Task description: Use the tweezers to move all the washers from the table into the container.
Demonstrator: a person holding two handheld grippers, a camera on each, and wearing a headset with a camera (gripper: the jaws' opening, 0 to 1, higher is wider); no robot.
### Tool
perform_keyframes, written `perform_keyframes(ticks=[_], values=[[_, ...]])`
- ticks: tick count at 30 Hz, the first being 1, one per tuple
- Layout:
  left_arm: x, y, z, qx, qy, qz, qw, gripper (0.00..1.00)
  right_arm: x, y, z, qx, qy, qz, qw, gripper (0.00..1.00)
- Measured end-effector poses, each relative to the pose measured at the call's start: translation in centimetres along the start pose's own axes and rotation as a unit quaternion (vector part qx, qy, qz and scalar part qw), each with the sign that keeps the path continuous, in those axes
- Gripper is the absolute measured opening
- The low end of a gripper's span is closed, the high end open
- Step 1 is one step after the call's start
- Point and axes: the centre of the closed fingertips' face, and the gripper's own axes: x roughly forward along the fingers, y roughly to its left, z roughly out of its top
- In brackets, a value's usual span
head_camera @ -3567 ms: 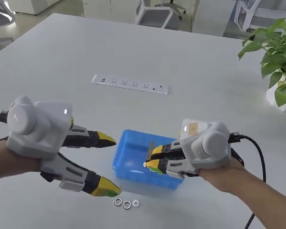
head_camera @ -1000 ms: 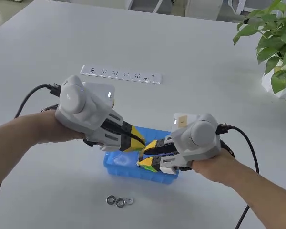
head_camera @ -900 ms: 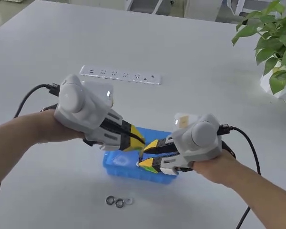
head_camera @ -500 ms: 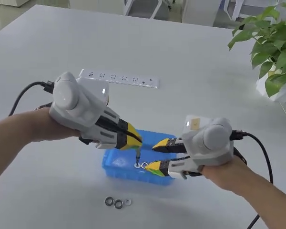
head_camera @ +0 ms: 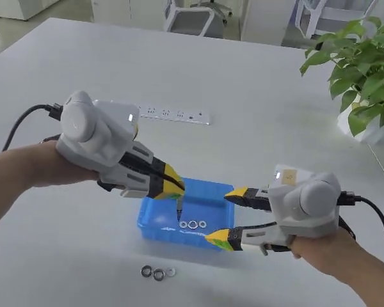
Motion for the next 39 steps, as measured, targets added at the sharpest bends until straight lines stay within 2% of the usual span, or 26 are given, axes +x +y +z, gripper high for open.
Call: perform_keyframes(ticks=[4,12,26,39], values=[[-0.2,-0.5,0.2,0.001,0.000,-0.003,1.0000,0.06,-0.8,0.5,-0.4,0.009,-0.004,-0.006,0.9999,0.65],[-0.9,-1.5,1.1,0.007,-0.003,-0.005,1.0000,0.06,-2.2,1.2,-1.4,0.025,-0.006,-0.019,0.9995,0.72],[-1.5,-3.7,1.3,0.015,0.005,-0.014,0.9998,0.06,-3.2,2.5,-1.9,0.027,-0.003,-0.033,0.9991,0.76],[-1.4,-5.3,0.6,0.009,0.004,-0.016,0.9998,0.06,-3.4,3.1,-2.0,0.019,-0.001,-0.037,0.9991,0.79]])
